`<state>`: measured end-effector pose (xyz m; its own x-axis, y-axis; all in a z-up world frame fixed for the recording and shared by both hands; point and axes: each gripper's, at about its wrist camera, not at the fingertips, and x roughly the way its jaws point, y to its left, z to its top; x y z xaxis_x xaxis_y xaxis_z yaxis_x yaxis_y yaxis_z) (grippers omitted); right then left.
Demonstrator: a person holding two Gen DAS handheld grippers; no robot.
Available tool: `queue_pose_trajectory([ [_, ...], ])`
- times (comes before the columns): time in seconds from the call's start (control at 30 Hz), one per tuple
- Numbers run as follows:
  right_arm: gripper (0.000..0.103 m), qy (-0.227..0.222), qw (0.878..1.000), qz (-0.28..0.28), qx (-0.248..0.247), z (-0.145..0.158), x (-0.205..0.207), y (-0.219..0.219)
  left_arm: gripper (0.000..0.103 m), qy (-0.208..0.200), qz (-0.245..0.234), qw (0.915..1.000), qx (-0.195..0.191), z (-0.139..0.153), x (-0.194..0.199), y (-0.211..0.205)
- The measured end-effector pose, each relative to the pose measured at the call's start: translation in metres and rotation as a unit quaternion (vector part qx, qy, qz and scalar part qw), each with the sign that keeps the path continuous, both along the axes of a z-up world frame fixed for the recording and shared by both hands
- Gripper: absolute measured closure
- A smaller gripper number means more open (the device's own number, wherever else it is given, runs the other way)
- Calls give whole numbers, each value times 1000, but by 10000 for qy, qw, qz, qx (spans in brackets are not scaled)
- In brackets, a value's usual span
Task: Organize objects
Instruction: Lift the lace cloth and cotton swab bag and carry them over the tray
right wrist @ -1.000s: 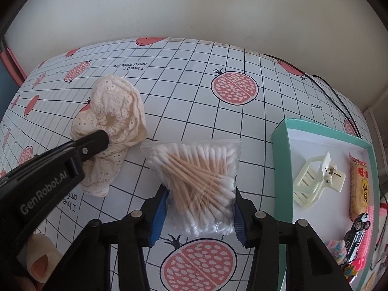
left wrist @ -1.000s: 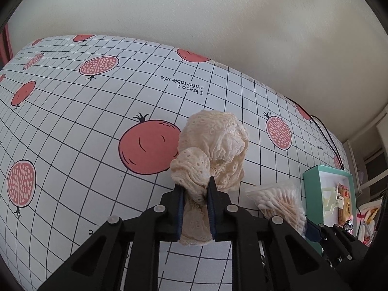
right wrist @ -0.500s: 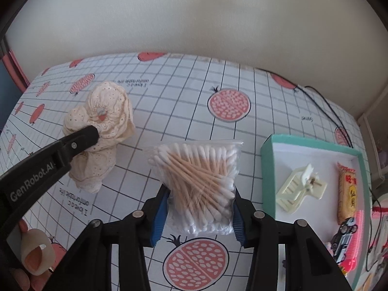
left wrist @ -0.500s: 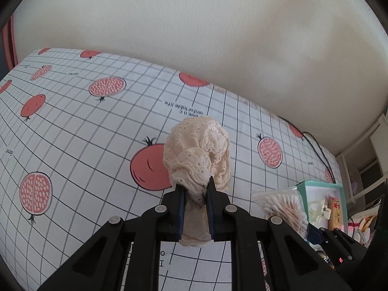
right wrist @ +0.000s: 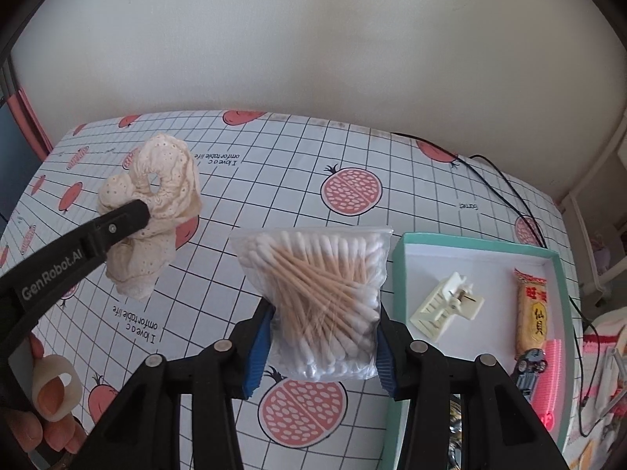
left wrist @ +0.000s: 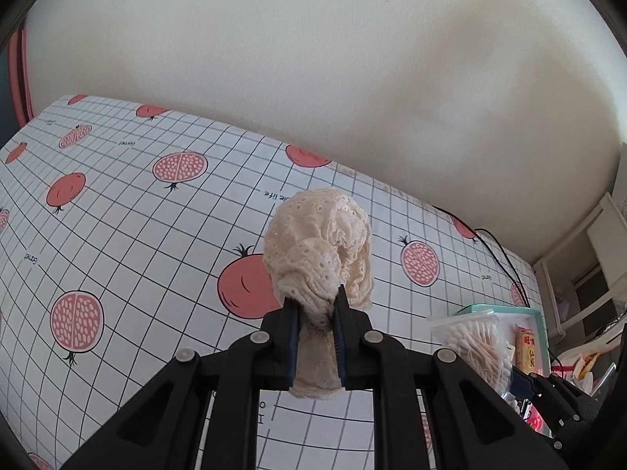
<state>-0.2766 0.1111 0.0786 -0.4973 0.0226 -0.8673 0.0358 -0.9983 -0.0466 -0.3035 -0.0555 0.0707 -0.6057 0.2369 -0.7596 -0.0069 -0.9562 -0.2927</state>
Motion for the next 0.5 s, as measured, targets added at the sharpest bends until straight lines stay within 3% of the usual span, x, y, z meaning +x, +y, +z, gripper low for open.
queue_pose_trajectory([
  [0.3, 55, 220, 9996, -116, -112, 13, 25, 24, 87, 164, -200, 9995, -206, 22, 8, 31],
  [0.5, 55, 455, 9984, -287, -199, 25, 40, 55, 87, 240, -441, 9986, -144, 32, 15, 55],
])
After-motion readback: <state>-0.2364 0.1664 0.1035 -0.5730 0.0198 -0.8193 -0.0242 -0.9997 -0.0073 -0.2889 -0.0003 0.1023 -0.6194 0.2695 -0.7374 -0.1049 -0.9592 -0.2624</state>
